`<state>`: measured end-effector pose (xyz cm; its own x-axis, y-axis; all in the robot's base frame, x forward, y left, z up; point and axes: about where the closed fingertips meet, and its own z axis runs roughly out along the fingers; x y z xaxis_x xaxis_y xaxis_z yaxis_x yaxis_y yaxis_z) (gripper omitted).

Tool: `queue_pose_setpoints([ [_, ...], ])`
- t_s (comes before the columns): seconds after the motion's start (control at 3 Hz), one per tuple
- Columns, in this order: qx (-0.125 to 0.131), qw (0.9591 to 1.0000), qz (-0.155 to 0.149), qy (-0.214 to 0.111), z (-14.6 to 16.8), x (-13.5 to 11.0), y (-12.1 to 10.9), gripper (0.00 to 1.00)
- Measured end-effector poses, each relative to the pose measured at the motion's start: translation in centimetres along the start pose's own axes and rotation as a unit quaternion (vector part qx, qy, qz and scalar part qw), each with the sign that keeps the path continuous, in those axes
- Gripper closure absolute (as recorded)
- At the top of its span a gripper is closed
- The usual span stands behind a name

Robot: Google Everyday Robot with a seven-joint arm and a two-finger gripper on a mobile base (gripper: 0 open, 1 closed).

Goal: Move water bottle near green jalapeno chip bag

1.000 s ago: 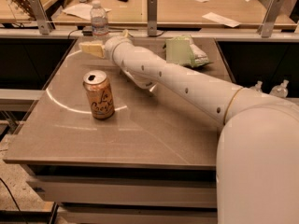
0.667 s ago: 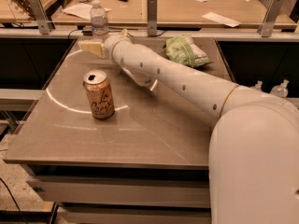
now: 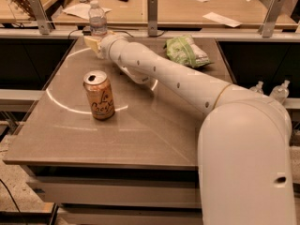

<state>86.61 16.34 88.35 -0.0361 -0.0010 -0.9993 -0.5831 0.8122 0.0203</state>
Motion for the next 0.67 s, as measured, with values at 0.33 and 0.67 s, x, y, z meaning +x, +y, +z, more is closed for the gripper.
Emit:
queue_pose_setpoints([
  [0.33, -0.012, 0.9999, -0.004, 0.004, 0.2, 0.0, 0.1, 0.63],
  [0.67, 0.02, 0.9997, -0.006, 0.016, -2.2, -0.8, -2.6, 0.86],
])
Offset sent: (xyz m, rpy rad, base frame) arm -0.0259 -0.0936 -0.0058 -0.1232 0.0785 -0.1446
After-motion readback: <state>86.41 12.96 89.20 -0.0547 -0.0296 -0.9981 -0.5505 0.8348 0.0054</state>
